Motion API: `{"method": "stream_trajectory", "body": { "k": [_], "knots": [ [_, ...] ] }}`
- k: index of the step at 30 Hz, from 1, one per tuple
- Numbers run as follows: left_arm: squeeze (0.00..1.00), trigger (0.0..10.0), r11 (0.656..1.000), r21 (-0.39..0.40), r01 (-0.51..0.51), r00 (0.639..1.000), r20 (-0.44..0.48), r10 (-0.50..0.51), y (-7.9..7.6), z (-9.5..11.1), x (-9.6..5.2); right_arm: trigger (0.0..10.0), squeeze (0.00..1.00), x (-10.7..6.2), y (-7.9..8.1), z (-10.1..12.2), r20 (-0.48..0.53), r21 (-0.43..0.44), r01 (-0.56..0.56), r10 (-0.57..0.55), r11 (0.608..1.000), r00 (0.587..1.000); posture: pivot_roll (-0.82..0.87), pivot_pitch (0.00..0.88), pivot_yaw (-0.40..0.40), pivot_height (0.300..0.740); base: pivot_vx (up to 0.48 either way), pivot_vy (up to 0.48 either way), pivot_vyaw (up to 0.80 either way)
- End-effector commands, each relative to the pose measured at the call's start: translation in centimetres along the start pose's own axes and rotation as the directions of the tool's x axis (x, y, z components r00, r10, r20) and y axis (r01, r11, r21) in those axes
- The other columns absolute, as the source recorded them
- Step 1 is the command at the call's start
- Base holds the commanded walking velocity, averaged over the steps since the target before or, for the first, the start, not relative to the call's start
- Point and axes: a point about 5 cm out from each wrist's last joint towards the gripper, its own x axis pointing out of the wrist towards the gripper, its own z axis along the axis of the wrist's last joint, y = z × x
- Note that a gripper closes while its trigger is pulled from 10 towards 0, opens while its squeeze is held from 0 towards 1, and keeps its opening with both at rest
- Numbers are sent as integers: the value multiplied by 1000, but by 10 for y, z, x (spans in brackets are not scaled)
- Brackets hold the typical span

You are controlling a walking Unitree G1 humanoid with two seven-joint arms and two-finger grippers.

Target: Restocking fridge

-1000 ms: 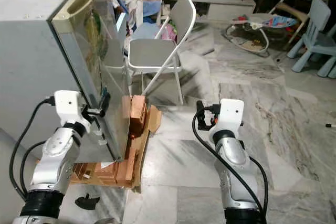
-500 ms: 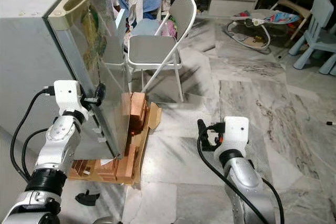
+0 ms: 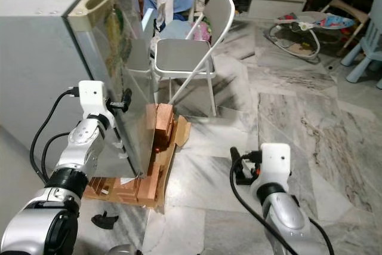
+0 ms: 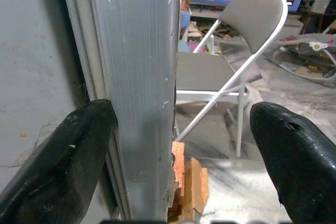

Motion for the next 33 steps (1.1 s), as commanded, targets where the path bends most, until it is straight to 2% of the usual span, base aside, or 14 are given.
{"method": "stream_trajectory", "body": {
  "k": [1,5,6,9,12,13,16,18,21,23,25,27,31,33],
  "knots": [
    [0,10000,993,35,110,992,62,-112,-23,20,11,10000,0,-6,0,2,2,-21,-11,11,1000,1000,-46,20,-23,740,0,0,0],
    [0,10000,950,47,308,937,158,-311,-64,42,14,10000,0,-13,-6,-1,-4,-35,5,-5,999,1000,-48,16,-22,740,0,0,0],
    [0,10000,899,69,433,877,199,-437,-93,52,10,10000,0,-13,-7,-1,-4,-35,8,-8,999,1000,-47,15,-22,740,0,0,0],
    [0,10000,806,63,588,776,238,-584,-134,64,-2,10000,0,-12,-6,0,5,-29,7,-7,1000,1000,-42,14,-22,740,0,0,0],
    [0,10000,739,48,672,706,261,-659,-159,72,-10,10000,0,-10,0,-1,10,-27,-9,10,1000,1000,-39,12,-20,740,0,0,0],
    [0,10000,731,36,682,699,261,-665,-161,72,-10,10000,0,-10,1,-1,11,-27,-12,12,1000,1000,-39,12,-19,740,0,0,0],
    [0,10000,744,71,664,707,263,-656,-157,72,-8,10000,0,-9,1,0,13,-28,-13,13,1000,1000,-37,11,-17,740,0,0,0],
    [0,10000,822,55,567,792,237,-563,-130,66,3,10000,0,-8,1,-1,17,-25,-9,10,1000,1000,-38,9,-15,740,0,0,0],
    [0,10000,866,89,493,836,229,-499,-104,64,7,10000,0,-7,2,-1,29,-18,-11,12,1000,1000,-33,8,-13,740,0,0,0],
    [0,10000,871,98,482,841,229,-491,-98,63,7,10000,0,-6,3,-1,29,-19,-11,12,1000,999,-31,6,-13,740,0,0,0],
    [0,10000,899,96,427,869,229,-438,-77,59,6,10000,0,-2,4,0,48,-14,-8,8,1000,999,-27,0,-6,740,124,-204,0],
    [0,10000,901,98,422,872,227,-433,-75,57,6,10000,0,-2,4,1,54,-13,-7,7,1000,999,-27,0,-6,740,247,-409,0],
    [0,10000,932,91,350,910,202,-361,-55,35,-9,10000,0,13,7,9,101,1,4,-4,1000,995,-14,0,9,740,0,-422,0],
    [0,10000,936,107,336,916,192,-351,-53,28,-16,10000,0,16,8,10,110,5,8,-9,1000,994,-5,0,12,740,0,-426,0]
  ]
}}
